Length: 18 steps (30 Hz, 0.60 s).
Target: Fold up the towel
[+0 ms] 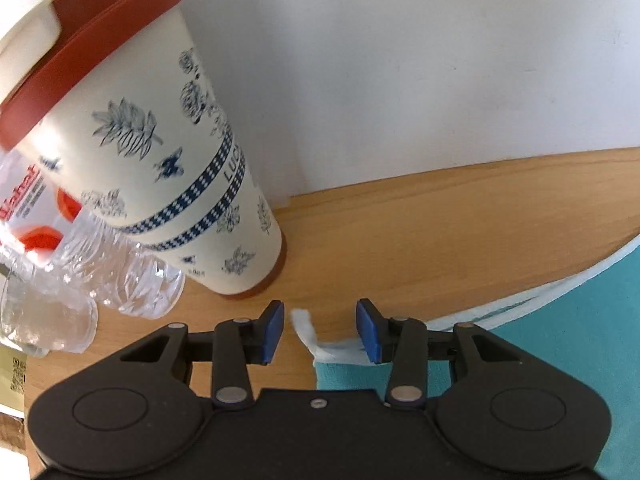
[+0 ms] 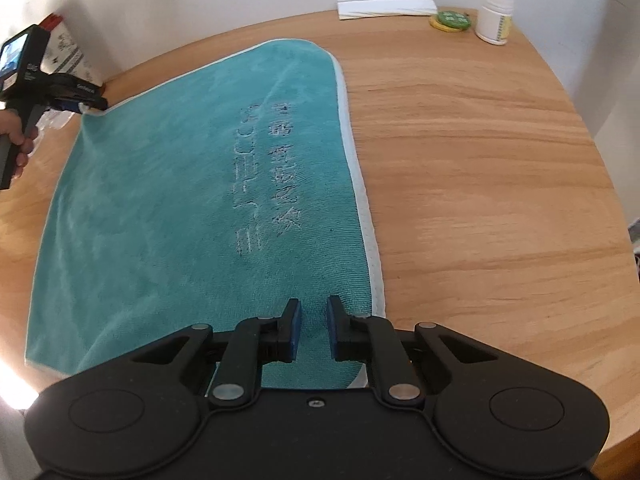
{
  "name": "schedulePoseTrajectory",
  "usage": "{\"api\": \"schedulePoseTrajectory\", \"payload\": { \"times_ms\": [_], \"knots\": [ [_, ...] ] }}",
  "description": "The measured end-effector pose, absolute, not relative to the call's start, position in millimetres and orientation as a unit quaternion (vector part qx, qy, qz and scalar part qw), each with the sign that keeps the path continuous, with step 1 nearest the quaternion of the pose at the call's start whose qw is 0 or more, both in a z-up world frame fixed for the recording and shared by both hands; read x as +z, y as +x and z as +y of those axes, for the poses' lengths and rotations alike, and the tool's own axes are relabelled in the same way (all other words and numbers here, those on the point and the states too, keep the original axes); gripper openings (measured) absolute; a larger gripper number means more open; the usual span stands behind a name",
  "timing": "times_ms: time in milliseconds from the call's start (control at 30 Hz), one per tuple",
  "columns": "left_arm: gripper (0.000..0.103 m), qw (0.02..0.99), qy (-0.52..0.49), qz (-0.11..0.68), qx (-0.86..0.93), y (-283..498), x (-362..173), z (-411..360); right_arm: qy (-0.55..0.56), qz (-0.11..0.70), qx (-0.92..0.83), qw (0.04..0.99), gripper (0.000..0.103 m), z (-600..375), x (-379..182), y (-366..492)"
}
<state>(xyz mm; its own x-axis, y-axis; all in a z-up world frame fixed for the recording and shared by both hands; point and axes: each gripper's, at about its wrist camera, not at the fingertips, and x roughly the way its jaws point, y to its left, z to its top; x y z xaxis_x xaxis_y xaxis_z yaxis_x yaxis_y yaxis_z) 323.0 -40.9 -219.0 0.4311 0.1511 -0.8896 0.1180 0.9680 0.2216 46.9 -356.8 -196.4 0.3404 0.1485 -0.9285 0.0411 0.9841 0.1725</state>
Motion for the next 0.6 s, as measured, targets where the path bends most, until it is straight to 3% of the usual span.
{"api": "schedulePoseTrajectory", "payload": {
  "times_ms": [100,267,333,400,600],
  "knots": [
    [0.042,0.839,0.125,0.53,0.017,315,-203,-36,0.093,0.573,0.039,0.813,0.018,-360,-192,46],
    [0.048,0.837,0.08,0.542,0.015,257,-158,-17,0.096,0.562,0.052,0.82,0.039,-379,-183,42],
    [0.073,0.835,0.053,0.548,0.011,224,-149,-7,0.085,0.564,0.063,0.819,0.04,-386,-183,37],
    [0.083,0.83,0.027,0.557,0.007,182,-144,1,0.081,0.574,0.086,0.811,0.04,-394,-186,32],
    [0.083,0.813,0.007,0.582,-0.019,91,-150,3,0.12,0.588,0.115,0.792,0.04,-402,-196,27]
  ]
}}
